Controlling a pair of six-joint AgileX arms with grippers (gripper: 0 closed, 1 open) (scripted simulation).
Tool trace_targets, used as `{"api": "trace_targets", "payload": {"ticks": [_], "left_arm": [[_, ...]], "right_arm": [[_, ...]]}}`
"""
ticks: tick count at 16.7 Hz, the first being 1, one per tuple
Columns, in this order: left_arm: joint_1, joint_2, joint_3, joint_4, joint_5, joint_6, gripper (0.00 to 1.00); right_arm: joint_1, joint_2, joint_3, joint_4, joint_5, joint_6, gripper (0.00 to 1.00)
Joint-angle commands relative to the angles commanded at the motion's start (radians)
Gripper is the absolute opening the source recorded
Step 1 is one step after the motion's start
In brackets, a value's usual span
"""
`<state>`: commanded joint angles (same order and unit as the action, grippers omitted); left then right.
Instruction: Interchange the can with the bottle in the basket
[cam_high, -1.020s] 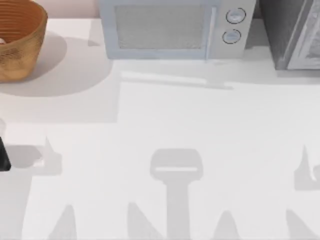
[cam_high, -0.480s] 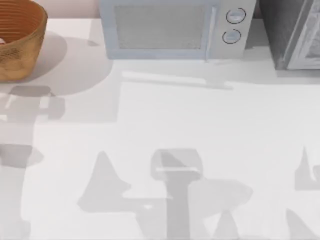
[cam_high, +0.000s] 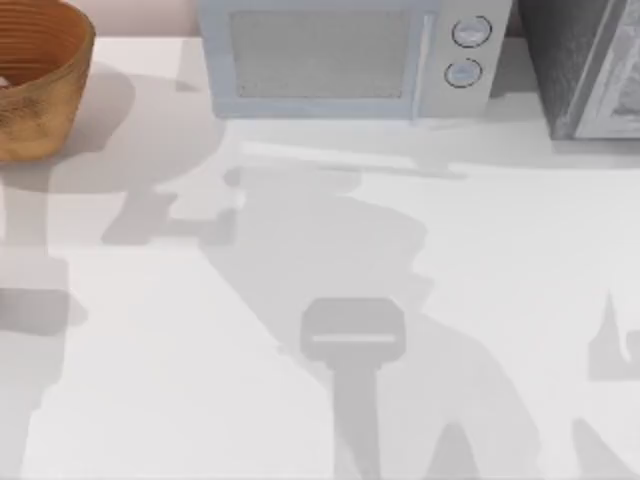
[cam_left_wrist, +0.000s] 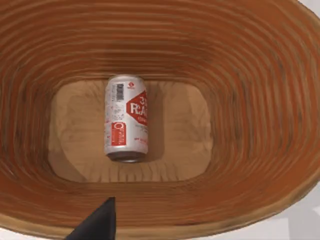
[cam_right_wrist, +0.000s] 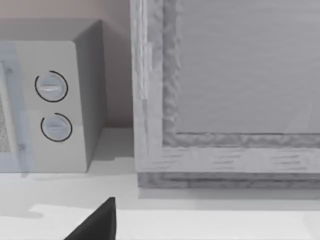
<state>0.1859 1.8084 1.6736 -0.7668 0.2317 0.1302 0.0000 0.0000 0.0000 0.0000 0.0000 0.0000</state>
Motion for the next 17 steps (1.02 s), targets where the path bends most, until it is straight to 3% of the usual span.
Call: {"api": "trace_targets", "payload": {"ticks": [9, 17], "left_arm": [[0.06, 0.604, 0.568, -0.252, 0.086, 0.049, 1.0], [0.073, 0.716, 0.672, -0.299, 0.101, 0.059, 1.0]], "right_arm": [[0.0, 0.0, 0.0, 0.0, 0.0, 0.0, 1.0], [0.0, 0.0, 0.0, 0.0, 0.0, 0.0, 1.0]]}}
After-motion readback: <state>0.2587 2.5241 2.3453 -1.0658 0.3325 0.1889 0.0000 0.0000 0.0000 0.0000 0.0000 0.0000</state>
